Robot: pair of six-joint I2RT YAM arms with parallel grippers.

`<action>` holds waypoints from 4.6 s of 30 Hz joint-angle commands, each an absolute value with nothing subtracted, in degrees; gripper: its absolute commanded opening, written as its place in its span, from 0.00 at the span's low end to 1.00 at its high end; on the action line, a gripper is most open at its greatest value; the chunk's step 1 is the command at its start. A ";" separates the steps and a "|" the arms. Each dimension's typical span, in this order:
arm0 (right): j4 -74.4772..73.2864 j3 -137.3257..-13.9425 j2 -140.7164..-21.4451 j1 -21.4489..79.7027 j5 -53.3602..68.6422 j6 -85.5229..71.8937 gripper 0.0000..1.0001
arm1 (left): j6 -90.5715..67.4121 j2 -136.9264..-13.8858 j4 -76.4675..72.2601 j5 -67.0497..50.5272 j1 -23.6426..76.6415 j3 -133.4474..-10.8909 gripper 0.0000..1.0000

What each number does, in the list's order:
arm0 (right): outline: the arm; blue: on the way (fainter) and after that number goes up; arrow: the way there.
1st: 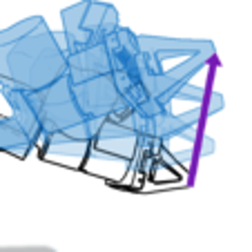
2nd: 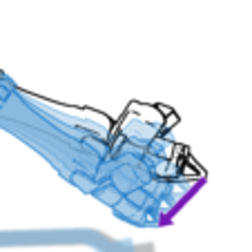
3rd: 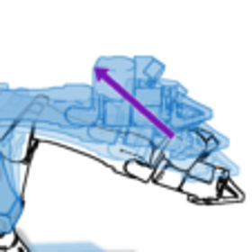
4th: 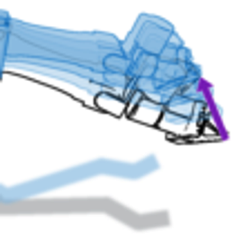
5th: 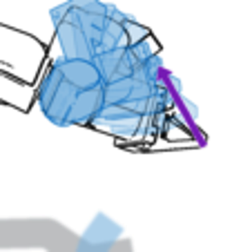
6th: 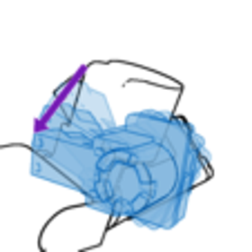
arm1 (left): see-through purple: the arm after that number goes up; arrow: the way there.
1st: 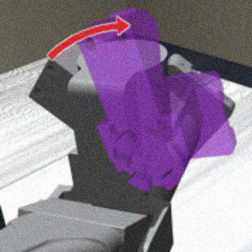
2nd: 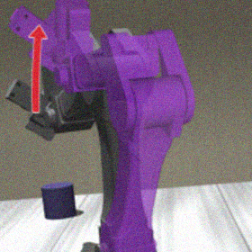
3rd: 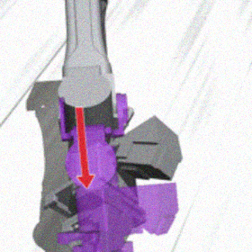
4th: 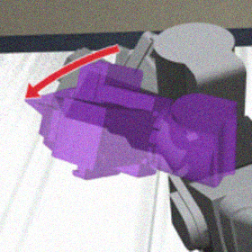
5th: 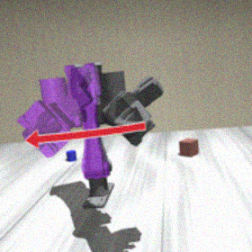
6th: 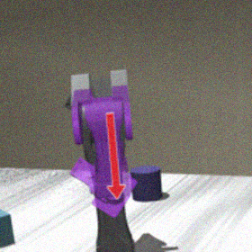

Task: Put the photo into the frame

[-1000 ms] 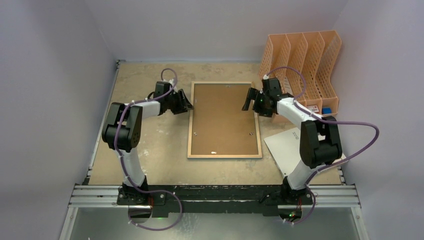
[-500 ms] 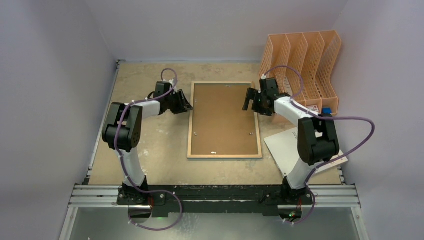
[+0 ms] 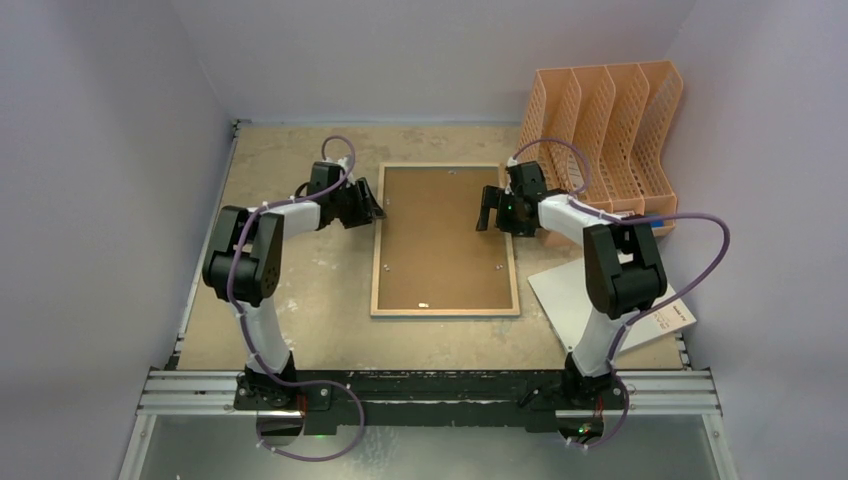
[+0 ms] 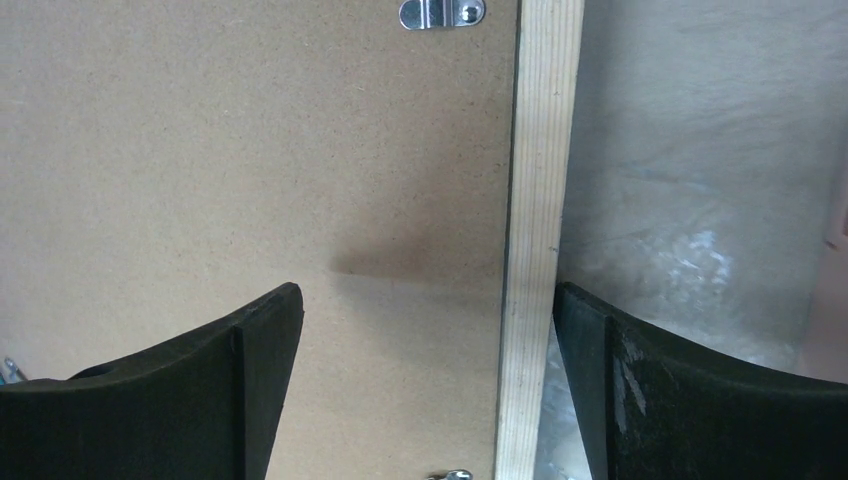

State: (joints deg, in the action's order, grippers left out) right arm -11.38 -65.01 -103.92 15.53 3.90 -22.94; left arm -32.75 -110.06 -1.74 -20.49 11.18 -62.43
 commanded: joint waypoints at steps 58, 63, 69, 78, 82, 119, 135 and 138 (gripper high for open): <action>10.10 -79.45 -125.22 44.57 35.33 -30.40 0.26 | -28.48 -96.07 25.27 -24.69 5.80 -45.36 0.41; 9.05 -79.23 -124.97 44.82 36.13 -29.25 0.24 | -28.54 -96.24 25.14 -24.07 5.80 -44.80 0.34; 10.13 -78.22 -125.93 45.04 37.73 -28.95 0.19 | -29.35 -97.16 23.69 -25.13 5.80 -44.43 0.16; 11.71 -77.57 -126.08 45.09 39.84 -29.18 0.15 | -30.12 -97.96 22.64 -25.68 5.93 -45.50 0.03; 12.56 -77.54 -127.03 45.09 41.89 -29.13 0.13 | -30.47 -98.57 22.26 -25.92 6.06 -45.44 0.01; 42.53 -62.41 -122.34 48.25 27.37 -34.17 0.20 | -40.01 -98.44 18.33 -29.75 6.31 -43.01 0.00; 37.18 -53.93 -105.75 40.74 21.59 -35.87 0.36 | -36.83 -96.78 17.64 -27.90 5.50 -49.94 0.49; 29.32 -59.88 -107.75 39.63 19.30 -36.28 0.36 | -36.27 -97.48 15.84 -27.18 5.07 -51.21 0.53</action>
State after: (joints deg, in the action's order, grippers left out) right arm 38.83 -52.71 -106.54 40.45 23.18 -36.07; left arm -37.89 -95.94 17.63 -30.52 5.65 -48.64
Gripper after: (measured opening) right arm 0.361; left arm 0.511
